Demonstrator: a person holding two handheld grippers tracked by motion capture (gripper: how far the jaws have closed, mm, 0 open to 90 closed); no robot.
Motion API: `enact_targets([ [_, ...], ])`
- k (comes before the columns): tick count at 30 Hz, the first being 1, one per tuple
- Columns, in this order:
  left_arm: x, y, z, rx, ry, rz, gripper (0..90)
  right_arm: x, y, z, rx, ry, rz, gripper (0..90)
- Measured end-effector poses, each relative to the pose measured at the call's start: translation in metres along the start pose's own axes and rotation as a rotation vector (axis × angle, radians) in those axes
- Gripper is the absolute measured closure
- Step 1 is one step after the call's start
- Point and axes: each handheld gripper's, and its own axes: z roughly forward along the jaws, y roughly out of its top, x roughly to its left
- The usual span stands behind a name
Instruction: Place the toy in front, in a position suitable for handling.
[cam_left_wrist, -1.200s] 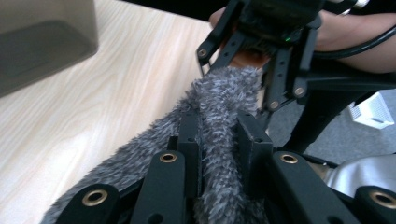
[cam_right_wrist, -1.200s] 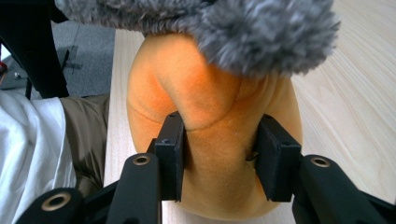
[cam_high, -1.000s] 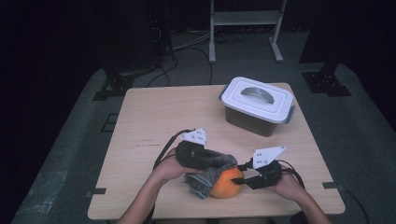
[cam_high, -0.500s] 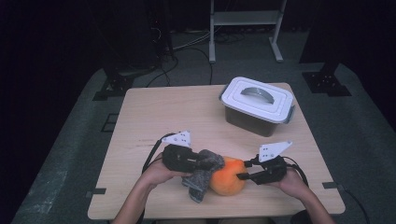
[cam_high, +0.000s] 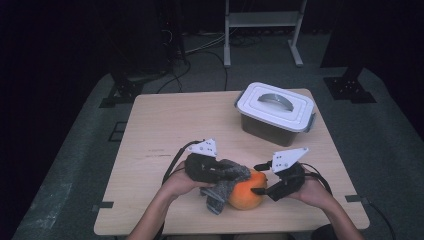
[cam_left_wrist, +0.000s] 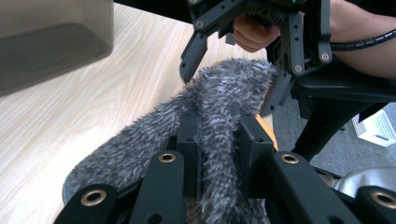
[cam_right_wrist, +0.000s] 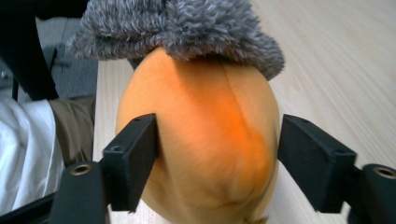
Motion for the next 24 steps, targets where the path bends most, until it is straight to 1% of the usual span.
enact_targets([
  [1, 0.000, 0.000, 0.001, 0.000, -0.003, 0.001, 73.6, -0.001, 0.001, 0.002, 0.006, 0.011, 0.006, 24.3],
  [2, 0.000, 0.000, 0.001, 0.000, -0.006, -0.001, 73.6, -0.002, 0.000, 0.006, 0.016, 0.041, 0.020, 23.1],
  [4, 0.000, -0.002, 0.003, -0.001, -0.011, -0.009, 73.6, -0.003, -0.001, 0.015, 0.030, 0.075, 0.044, 22.3],
  [5, 0.001, -0.003, 0.004, -0.002, -0.014, -0.013, 73.7, -0.003, -0.002, 0.020, 0.033, 0.091, 0.063, 24.1],
  [6, 0.002, -0.005, 0.004, -0.014, -0.021, -0.027, 73.7, -0.003, -0.001, 0.025, 0.030, 0.107, 0.075, 30.7],
  [7, 0.003, -0.006, 0.003, -0.020, -0.026, -0.030, 73.7, -0.001, 0.001, 0.026, 0.026, 0.105, 0.052, 36.4],
  [9, 0.005, -0.007, -0.001, -0.034, -0.029, -0.039, 73.7, 0.000, 0.004, 0.026, 0.022, 0.107, 0.024, 44.6],
  [12, 0.005, -0.007, -0.007, -0.040, -0.023, -0.039, 73.8, 0.000, 0.009, 0.028, -0.008, 0.114, 0.003, 50.5],
  [15, 0.005, -0.004, -0.017, -0.049, -0.009, -0.036, 73.8, 0.000, 0.017, 0.033, -0.032, 0.109, -0.022, 51.9],
  [17, 0.005, -0.003, -0.024, -0.051, -0.002, -0.036, 73.7, 0.000, 0.020, 0.037, -0.055, 0.114, -0.017, 51.9],
  [18, 0.005, -0.002, -0.027, -0.051, 0.002, -0.037, 73.8, -0.001, 0.022, 0.040, -0.072, 0.125, -0.013, 51.9],
  [20, 0.005, -0.003, -0.033, -0.041, 0.018, -0.030, 73.8, -0.001, 0.023, 0.044, -0.093, 0.134, -0.011, 51.6],
  [22, 0.005, -0.007, -0.037, -0.024, 0.032, -0.033, 73.8, -0.002, 0.023, 0.047, -0.086, 0.127, -0.013, 50.9],
  [23, 0.005, -0.010, -0.038, -0.023, 0.035, -0.042, 73.8, -0.003, 0.021, 0.049, -0.079, 0.125, -0.009, 50.7],
  [24, 0.007, -0.014, -0.040, -0.024, 0.039, -0.042, 73.8, -0.005, 0.018, 0.049, -0.086, 0.129, 0.002, 50.6],
])
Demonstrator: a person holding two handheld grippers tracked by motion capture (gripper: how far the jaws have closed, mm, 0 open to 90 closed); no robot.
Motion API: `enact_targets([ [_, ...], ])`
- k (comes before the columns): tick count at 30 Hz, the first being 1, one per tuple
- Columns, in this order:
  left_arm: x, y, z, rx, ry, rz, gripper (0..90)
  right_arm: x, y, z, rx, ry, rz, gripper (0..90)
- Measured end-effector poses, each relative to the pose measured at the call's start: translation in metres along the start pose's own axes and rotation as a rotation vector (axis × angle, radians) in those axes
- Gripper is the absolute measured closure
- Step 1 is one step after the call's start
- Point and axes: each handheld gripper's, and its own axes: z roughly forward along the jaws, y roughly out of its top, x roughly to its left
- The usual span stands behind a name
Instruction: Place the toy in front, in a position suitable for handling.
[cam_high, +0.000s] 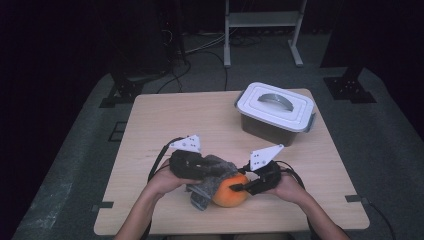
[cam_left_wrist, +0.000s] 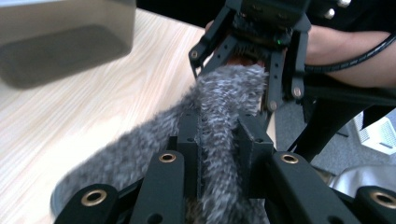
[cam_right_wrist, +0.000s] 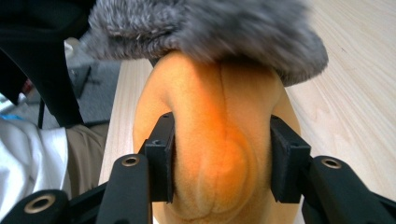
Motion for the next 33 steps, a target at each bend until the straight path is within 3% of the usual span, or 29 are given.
enact_targets([
  [7, 0.005, -0.014, -0.007, -0.036, 0.008, -0.039, 73.7, -0.010, -0.018, -0.017, -0.009, -0.020, 0.056, 47.6],
  [12, 0.006, -0.014, 0.008, -0.031, -0.003, -0.044, 73.7, -0.017, -0.028, -0.026, -0.020, -0.039, 0.113, 39.1],
  [15, 0.006, -0.012, 0.016, -0.038, -0.013, -0.044, 73.8, -0.012, -0.023, -0.027, 0.026, -0.062, 0.104, 28.1],
  [18, 0.005, -0.009, 0.019, -0.041, -0.020, -0.046, 73.8, -0.006, -0.016, -0.035, 0.059, -0.100, 0.090, 26.1],
  [21, 0.002, -0.006, 0.023, -0.043, -0.034, -0.036, 73.8, 0.002, -0.008, -0.041, 0.055, -0.114, 0.092, 25.1],
  [26, -0.004, -0.002, 0.032, -0.034, -0.054, -0.016, 73.7, 0.012, 0.000, -0.031, 0.131, -0.141, 0.089, 18.1],
  [28, -0.005, -0.001, 0.033, -0.034, -0.053, -0.013, 73.8, 0.012, 0.000, -0.026, 0.132, -0.135, 0.091, 18.8],
  [33, -0.001, -0.002, 0.027, -0.057, -0.051, -0.031, 73.7, 0.009, -0.008, -0.021, 0.078, -0.118, 0.062, 41.9],
])
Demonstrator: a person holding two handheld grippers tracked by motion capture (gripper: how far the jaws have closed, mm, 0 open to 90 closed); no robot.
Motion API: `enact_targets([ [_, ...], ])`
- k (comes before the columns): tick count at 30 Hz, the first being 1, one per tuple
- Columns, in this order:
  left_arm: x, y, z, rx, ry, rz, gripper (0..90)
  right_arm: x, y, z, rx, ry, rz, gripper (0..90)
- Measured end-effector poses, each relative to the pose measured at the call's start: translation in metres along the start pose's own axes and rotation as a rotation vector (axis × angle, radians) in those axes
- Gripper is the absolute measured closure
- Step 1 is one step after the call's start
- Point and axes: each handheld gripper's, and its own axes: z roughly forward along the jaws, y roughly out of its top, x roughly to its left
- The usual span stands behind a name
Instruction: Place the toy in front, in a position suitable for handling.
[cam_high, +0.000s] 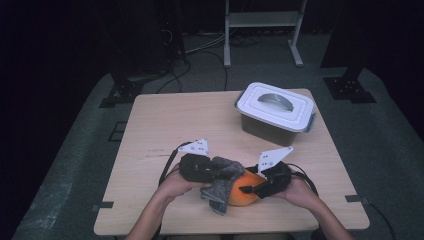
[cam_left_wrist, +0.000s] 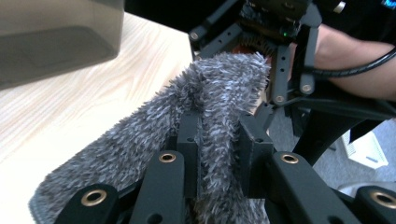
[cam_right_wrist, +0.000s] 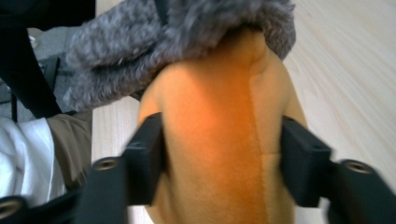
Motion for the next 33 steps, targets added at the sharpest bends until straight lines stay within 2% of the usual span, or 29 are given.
enact_targets([
  [6, 0.000, 0.006, -0.012, -0.034, -0.003, 0.008, 73.7, 0.003, 0.004, 0.003, -0.069, 0.022, -0.070, 49.4],
  [9, -0.001, 0.009, -0.020, -0.057, 0.003, 0.007, 73.8, 0.004, 0.009, 0.010, -0.097, 0.059, -0.085, 50.0],
  [11, 0.000, 0.007, -0.024, -0.058, 0.006, -0.003, 73.7, 0.006, 0.013, 0.015, -0.099, 0.074, -0.111, 49.9],
  [14, 0.004, -0.001, -0.024, -0.053, 0.003, -0.022, 73.8, 0.006, 0.013, 0.021, -0.071, 0.088, -0.157, 49.5],
  [18, 0.008, -0.014, -0.023, -0.043, 0.001, -0.047, 73.7, -0.003, 0.003, 0.017, -0.075, 0.111, -0.125, 47.9],
  [23, 0.015, -0.026, -0.022, -0.020, 0.019, -0.086, 73.7, -0.010, -0.010, 0.008, -0.068, 0.102, -0.105, 45.3],
  [25, 0.017, -0.027, -0.020, -0.027, 0.018, -0.095, 73.7, -0.013, -0.013, 0.006, -0.071, 0.092, -0.053, 38.4],
  [28, 0.015, -0.025, -0.017, -0.025, 0.016, -0.086, 73.8, -0.012, -0.010, 0.005, -0.056, 0.078, -0.016, 28.8],
  [31, 0.014, -0.023, -0.016, -0.014, 0.019, -0.080, 73.7, -0.008, -0.006, 0.003, -0.012, 0.050, 0.011, 24.6],
  [33, 0.012, -0.024, -0.016, -0.013, 0.016, -0.075, 73.7, -0.002, -0.006, -0.002, -0.011, 0.040, 0.017, 24.5],
])
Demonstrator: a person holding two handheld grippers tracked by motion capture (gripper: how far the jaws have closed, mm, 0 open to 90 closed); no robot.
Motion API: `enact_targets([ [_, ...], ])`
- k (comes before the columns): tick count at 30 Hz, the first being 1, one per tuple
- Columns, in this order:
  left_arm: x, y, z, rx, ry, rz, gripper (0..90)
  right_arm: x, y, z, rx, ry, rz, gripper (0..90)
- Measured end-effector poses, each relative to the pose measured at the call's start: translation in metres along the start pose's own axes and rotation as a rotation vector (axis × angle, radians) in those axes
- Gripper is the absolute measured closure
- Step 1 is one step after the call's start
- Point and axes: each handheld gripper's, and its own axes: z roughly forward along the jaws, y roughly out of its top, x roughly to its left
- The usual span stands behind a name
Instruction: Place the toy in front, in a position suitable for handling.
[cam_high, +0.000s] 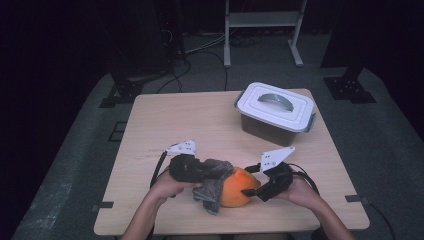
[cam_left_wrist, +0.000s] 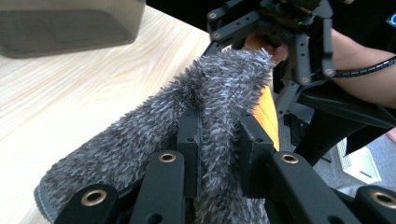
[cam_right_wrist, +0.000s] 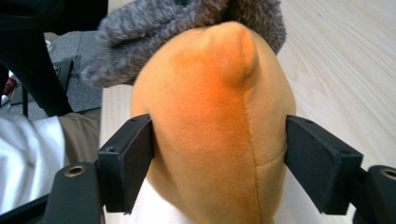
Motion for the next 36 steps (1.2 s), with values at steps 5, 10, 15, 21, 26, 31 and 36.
enact_targets([
  [5, -0.003, 0.002, 0.005, -0.001, -0.017, 0.004, 73.7, 0.009, -0.001, -0.002, 0.008, -0.037, 0.030, 24.0],
  [10, -0.009, 0.003, 0.013, 0.020, -0.035, 0.018, 73.7, 0.005, 0.000, 0.006, 0.040, -0.013, 0.021, 24.8],
  [15, -0.006, 0.005, 0.009, 0.003, -0.032, 0.010, 73.7, -0.003, 0.002, 0.009, 0.016, 0.034, -0.048, 42.8],
  [21, -0.012, 0.021, -0.002, -0.018, -0.029, 0.047, 73.7, -0.006, 0.008, 0.016, -0.041, 0.094, -0.095, 48.7],
  [26, -0.013, 0.022, -0.004, 0.018, -0.003, 0.060, 73.7, -0.004, 0.017, 0.029, -0.027, 0.125, -0.145, 48.7],
  [31, -0.003, 0.009, -0.005, 0.017, 0.004, 0.020, 73.7, -0.009, 0.011, 0.029, -0.024, 0.128, -0.135, 47.7],
  [36, 0.003, 0.003, -0.008, 0.019, 0.030, -0.004, 73.7, -0.018, 0.003, 0.025, -0.030, 0.124, -0.083, 40.9],
])
